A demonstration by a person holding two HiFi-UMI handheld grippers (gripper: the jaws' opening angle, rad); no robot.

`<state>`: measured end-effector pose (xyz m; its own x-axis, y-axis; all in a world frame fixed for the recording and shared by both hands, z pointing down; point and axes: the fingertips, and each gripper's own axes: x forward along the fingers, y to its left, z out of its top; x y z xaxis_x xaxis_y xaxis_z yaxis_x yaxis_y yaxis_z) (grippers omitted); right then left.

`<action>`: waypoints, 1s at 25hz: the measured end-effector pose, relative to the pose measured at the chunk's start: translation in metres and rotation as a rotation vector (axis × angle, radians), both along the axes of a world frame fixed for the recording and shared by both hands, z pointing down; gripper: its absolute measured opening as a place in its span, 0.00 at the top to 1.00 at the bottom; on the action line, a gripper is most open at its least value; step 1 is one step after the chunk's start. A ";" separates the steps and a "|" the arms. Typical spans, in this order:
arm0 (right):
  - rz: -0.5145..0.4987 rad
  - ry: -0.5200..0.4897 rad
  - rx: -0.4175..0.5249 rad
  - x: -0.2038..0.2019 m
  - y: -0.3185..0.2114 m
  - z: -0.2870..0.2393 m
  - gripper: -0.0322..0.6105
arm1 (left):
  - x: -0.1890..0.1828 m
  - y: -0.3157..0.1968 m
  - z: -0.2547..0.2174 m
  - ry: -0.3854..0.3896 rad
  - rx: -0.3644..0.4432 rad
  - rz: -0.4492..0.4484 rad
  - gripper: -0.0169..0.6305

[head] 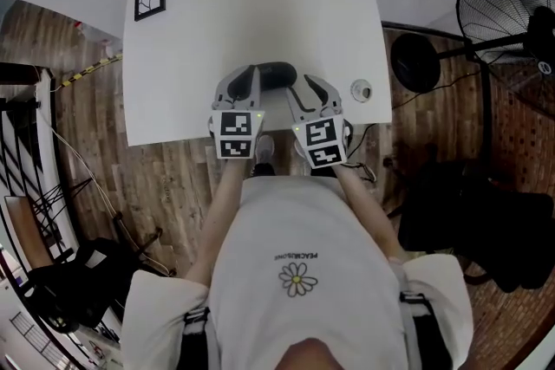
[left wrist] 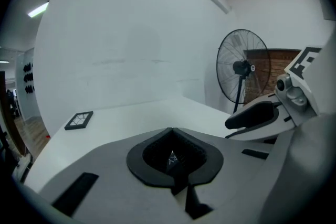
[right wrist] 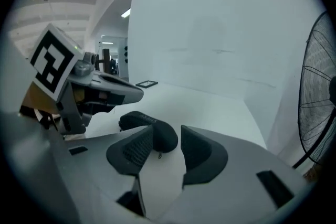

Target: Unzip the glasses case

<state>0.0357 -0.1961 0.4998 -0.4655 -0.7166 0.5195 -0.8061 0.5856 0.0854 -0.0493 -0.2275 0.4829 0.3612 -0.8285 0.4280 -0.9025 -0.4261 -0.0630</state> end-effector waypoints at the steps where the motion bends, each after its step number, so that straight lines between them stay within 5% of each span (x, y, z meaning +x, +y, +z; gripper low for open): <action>1: -0.009 0.020 -0.018 -0.002 0.001 0.009 0.72 | 0.001 -0.001 0.004 -0.002 -0.010 0.000 0.95; 16: 0.026 0.089 -0.267 -0.009 0.001 0.089 0.72 | 0.013 0.003 0.052 -0.028 -0.155 0.077 0.95; 25: 0.031 0.105 -0.242 -0.006 -0.002 0.085 0.93 | 0.011 -0.004 0.053 -0.032 -0.115 0.083 0.95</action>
<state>0.0300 -0.1983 0.5852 -0.3796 -0.5789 0.7216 -0.8182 0.5742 0.0302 -0.0384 -0.2315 0.5355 0.4108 -0.7410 0.5312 -0.8622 -0.5052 -0.0378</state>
